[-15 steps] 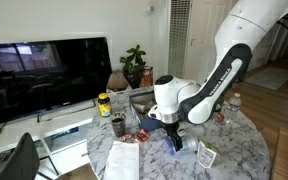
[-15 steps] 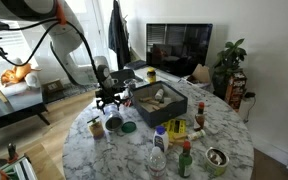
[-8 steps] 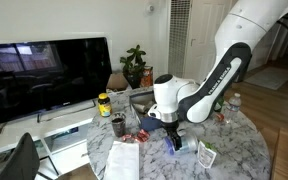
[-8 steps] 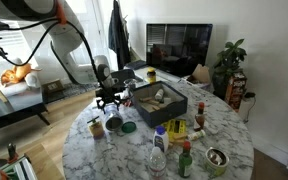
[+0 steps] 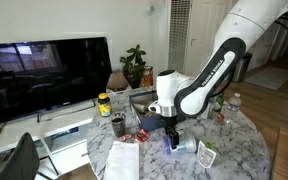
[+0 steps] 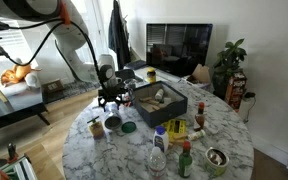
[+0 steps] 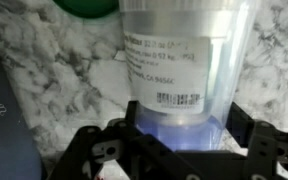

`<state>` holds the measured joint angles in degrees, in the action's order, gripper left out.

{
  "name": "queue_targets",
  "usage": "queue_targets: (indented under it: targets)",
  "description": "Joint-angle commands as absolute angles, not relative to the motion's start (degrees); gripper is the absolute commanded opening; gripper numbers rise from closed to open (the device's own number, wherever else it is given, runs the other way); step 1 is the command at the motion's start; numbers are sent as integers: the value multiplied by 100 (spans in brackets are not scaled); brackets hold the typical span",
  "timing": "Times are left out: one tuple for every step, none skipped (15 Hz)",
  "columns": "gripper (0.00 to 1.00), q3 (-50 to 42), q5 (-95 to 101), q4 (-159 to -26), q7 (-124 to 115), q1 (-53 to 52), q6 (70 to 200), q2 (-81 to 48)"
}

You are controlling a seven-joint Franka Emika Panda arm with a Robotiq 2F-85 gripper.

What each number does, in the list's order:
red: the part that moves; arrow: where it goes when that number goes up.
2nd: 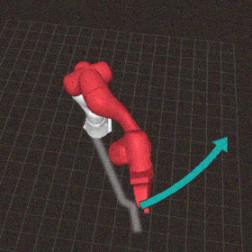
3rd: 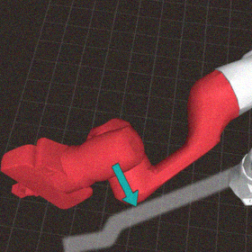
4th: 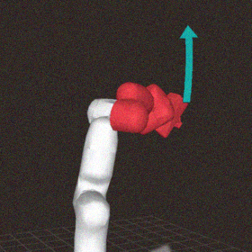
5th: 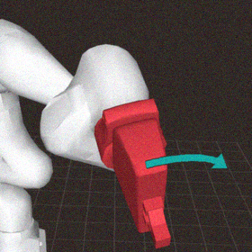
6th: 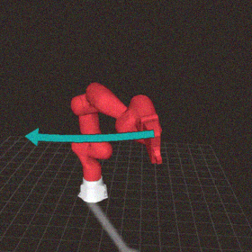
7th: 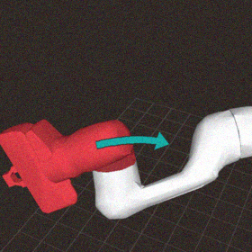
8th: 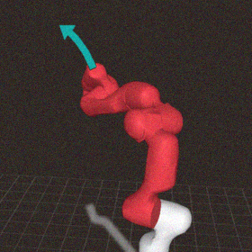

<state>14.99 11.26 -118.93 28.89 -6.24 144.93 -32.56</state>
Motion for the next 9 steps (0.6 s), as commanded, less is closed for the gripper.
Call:
queue_targets:
  targets:
    - [60,1971,465,-12080,3517,-67,14959,-3269]
    - [60,2082,293,-12123,3667,57,15099,-3264]
    - [60,2222,93,-12174,3850,204,15258,-3256]
    - [60,2352,-83,-12230,4021,334,15435,-3255]
    - [60,2524,-286,-12318,4231,506,15637,-3245]
    - [60,2707,-492,-12389,4435,681,15826,-3257]
    - [60,2938,-720,-12457,4662,890,16010,-3275]
    - [60,3157,-924,-12536,4880,1107,16204,-3308]
    - [60,3423,-1140,-12622,5111,1353,16382,-3350]
